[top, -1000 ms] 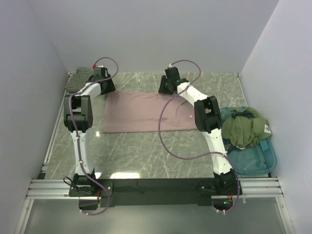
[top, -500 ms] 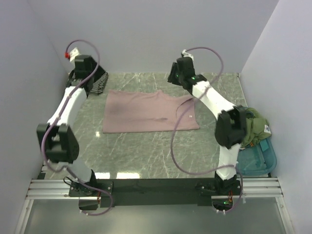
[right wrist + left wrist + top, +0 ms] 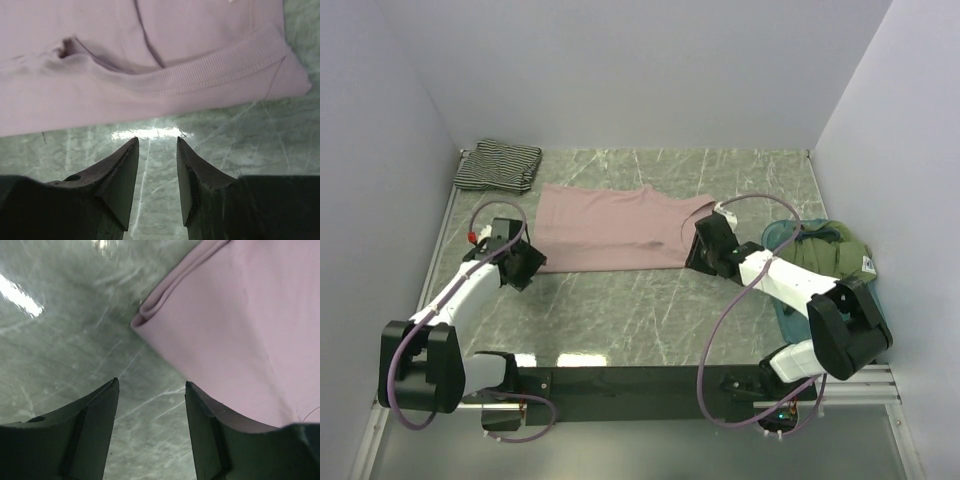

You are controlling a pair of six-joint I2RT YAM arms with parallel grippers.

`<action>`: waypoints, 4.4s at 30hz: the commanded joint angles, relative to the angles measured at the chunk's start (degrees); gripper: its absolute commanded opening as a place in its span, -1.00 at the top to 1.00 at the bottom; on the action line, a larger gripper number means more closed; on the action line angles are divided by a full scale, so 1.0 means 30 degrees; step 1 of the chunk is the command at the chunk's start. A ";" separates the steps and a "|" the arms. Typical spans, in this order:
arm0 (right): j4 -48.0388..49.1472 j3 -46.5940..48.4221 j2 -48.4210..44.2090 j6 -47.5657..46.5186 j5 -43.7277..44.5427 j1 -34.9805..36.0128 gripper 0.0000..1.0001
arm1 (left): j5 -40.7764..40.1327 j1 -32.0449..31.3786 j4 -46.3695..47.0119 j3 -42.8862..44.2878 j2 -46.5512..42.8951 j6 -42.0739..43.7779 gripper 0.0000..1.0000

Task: Fold and stack the tank tops
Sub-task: Fold the tank top

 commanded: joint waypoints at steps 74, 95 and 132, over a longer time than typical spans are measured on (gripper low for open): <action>-0.5475 -0.0823 -0.5468 0.1538 0.0299 0.3432 0.07 | -0.1554 -0.2833 -0.7015 0.3468 -0.3347 0.0170 -0.11; -0.2895 1.4672 1.0968 -0.6584 -0.3016 -0.1168 0.09 | 0.0144 -0.0870 -0.2616 1.8642 1.4901 0.8642 0.04; -0.3308 1.8108 1.5483 -0.7200 -0.2779 -0.1344 0.03 | 0.0289 -0.0196 -0.3526 2.0349 1.8364 1.0694 0.06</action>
